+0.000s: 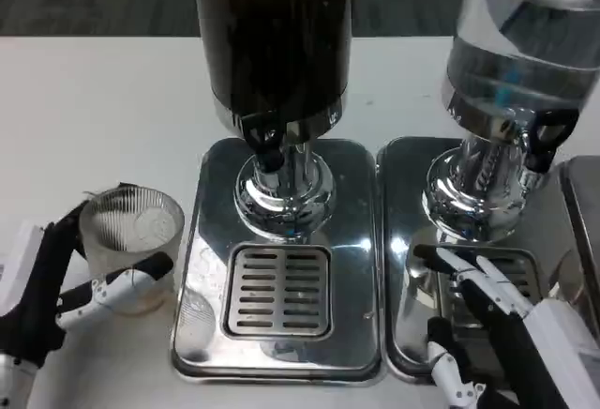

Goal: Grasp the cup under the faucet to collect the drink, then remove the cup.

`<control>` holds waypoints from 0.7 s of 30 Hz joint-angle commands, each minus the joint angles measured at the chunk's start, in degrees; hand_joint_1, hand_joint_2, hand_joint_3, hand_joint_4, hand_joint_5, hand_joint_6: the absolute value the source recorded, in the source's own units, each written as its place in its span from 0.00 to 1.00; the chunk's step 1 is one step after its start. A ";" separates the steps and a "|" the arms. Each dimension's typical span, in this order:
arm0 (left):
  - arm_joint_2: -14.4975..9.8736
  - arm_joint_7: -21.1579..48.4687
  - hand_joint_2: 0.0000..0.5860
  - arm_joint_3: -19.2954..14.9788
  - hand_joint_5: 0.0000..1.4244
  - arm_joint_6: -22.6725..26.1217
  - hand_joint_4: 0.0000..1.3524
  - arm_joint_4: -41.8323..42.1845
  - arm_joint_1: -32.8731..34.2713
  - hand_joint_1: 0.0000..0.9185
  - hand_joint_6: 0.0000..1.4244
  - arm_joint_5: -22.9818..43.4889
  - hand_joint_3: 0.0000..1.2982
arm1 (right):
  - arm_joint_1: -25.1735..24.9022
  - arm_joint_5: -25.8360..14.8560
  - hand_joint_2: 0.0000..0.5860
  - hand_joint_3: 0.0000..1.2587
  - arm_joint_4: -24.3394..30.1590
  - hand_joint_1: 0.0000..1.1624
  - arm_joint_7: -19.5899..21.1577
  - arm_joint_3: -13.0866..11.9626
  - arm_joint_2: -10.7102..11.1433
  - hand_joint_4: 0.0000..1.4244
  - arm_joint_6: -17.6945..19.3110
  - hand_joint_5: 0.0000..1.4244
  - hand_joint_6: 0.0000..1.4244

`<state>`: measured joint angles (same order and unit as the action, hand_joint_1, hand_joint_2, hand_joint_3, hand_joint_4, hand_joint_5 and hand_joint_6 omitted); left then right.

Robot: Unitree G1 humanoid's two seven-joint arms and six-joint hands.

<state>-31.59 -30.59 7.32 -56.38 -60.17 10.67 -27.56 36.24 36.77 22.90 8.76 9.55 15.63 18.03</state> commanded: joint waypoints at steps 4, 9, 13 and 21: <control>1.92 1.43 0.39 0.13 0.46 -1.54 0.28 0.68 2.51 0.23 0.53 0.58 0.26 | 0.97 0.07 0.98 0.14 0.81 0.40 0.05 0.00 -0.67 0.13 0.03 0.06 0.11; 3.37 2.57 0.39 0.64 0.46 -1.46 0.28 0.51 3.68 0.23 0.53 0.39 0.26 | 1.71 0.13 0.98 0.14 1.38 0.40 0.09 -0.44 -0.72 0.13 0.07 0.06 0.11; 4.87 3.63 0.39 1.39 0.46 -1.40 0.28 0.27 4.74 0.23 0.53 0.01 0.26 | 2.33 0.14 0.98 0.14 1.79 0.40 0.06 -0.46 -1.02 0.13 -0.15 0.06 0.11; 7.22 5.76 0.39 3.21 0.46 -0.78 0.28 -0.73 6.85 0.23 0.52 -0.38 0.26 | 3.84 0.48 0.98 0.14 2.96 0.40 0.07 -0.71 -1.52 0.13 -0.26 0.06 0.11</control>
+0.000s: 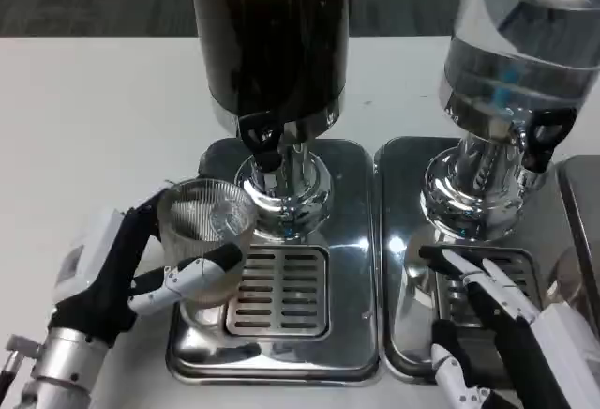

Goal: Grasp the cup under the faucet to collect the drink, then remove the cup.

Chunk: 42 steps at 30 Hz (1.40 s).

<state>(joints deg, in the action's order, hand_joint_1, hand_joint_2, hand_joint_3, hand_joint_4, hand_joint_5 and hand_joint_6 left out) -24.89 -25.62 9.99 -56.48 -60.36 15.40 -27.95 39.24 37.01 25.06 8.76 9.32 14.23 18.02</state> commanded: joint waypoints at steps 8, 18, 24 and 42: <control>1.68 3.32 0.39 1.80 0.46 -0.51 0.28 -1.77 3.48 0.23 0.52 -0.03 0.26 | 0.98 0.42 0.98 0.14 1.09 0.40 0.02 -0.20 -0.52 0.13 -0.22 0.07 0.11; 1.94 7.92 0.38 2.97 0.45 -0.64 0.28 -2.65 4.84 0.21 0.50 1.34 0.26 | 0.55 0.18 0.98 0.14 0.89 0.40 -0.16 -0.03 -0.89 0.13 -0.36 0.07 0.12; 1.95 11.84 0.38 3.56 0.43 -0.80 0.27 -2.72 5.22 0.20 0.48 2.60 0.26 | -0.13 -0.05 0.98 0.14 0.27 0.40 -0.29 0.12 -1.02 0.13 -0.54 0.07 0.12; -0.14 12.84 0.34 4.09 0.37 -1.86 0.26 0.13 4.53 0.16 0.43 1.57 0.25 | -3.57 -1.18 0.98 0.14 -1.86 0.40 -1.19 1.02 -0.85 0.13 -0.68 0.08 0.12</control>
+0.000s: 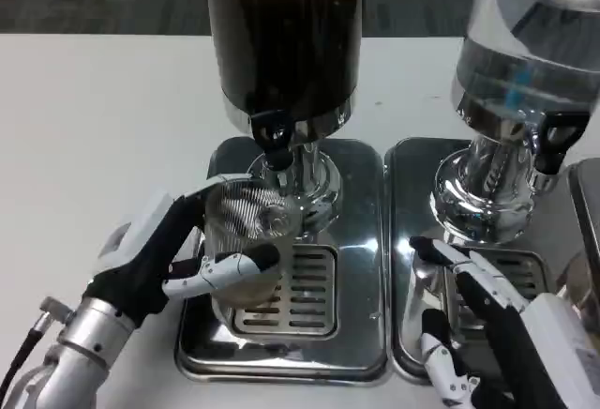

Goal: Grasp the cup under the faucet to collect the drink, then remove the cup.

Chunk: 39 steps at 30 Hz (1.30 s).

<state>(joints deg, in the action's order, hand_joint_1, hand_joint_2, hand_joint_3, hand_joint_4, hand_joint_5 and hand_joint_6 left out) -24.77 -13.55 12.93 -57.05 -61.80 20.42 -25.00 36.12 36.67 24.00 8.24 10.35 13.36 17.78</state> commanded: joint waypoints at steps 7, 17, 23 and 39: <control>-1.66 0.35 0.29 1.49 0.29 -1.47 0.21 3.70 -1.49 0.12 0.33 -1.91 0.22 | -1.03 -1.55 0.98 0.15 -1.60 0.40 -0.72 0.02 0.05 0.13 -0.54 0.08 0.12; -3.08 0.55 0.19 0.87 0.23 -1.49 0.14 6.06 -2.58 0.06 0.24 -2.25 0.18 | -1.17 -1.94 0.98 0.15 -1.93 0.40 -0.94 0.19 -0.05 0.14 -1.01 0.09 0.13; -3.75 -0.46 0.17 0.45 0.19 -0.88 0.11 8.26 -3.22 0.04 0.20 -3.27 0.17 | -0.70 -2.38 0.98 0.15 -1.64 0.40 -1.11 0.22 -0.03 0.14 -0.91 0.09 0.14; -5.59 -2.12 0.15 -0.65 0.17 0.85 0.10 10.98 -4.49 0.02 0.17 -4.10 0.17 | -0.77 -3.54 0.98 0.16 -0.66 0.40 -2.17 -0.72 0.11 0.14 -1.68 0.09 0.14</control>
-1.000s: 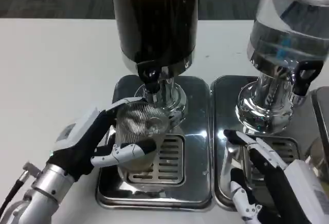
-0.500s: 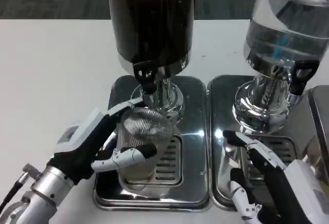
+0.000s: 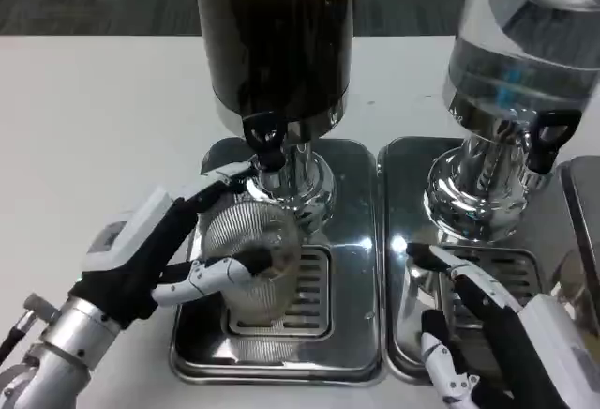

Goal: Grasp the cup under the faucet to collect the drink, then remove the cup.

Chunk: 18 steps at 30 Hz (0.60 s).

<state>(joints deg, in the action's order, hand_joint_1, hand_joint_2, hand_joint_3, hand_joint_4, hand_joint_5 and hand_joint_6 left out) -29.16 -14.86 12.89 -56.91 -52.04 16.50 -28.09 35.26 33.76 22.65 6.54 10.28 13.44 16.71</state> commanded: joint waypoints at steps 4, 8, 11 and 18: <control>-1.58 -1.78 0.15 -0.90 0.16 0.66 0.09 2.56 -1.27 0.02 0.16 -1.80 0.16 | 0.29 -0.95 0.98 0.16 0.78 0.40 -0.79 -0.84 0.15 0.14 -0.57 0.10 0.15; -1.77 -2.86 0.15 -1.62 0.13 0.18 0.06 4.14 -2.25 0.02 0.14 -1.98 0.14 | 0.40 -1.12 0.98 0.16 0.75 0.40 -1.06 -0.90 0.21 0.14 -0.45 0.10 0.15; -2.05 -2.97 0.14 -2.36 0.13 -0.15 0.06 5.97 -3.19 0.02 0.14 -1.56 0.14 | 0.25 -1.37 0.98 0.16 0.71 0.40 -1.15 -1.12 0.14 0.14 -0.52 0.10 0.15; -4.33 0.41 0.13 -6.11 0.12 -1.88 0.05 12.80 -7.03 0.00 0.13 3.30 0.13 | -0.02 -1.79 0.98 0.16 0.49 0.40 -1.50 -1.17 0.12 0.14 -0.53 0.10 0.15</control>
<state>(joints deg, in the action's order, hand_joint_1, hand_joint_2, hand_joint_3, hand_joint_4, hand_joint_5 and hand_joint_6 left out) -31.73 -16.37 8.49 -57.38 -41.85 11.07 -27.77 35.18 32.30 22.90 5.31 9.40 13.59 16.62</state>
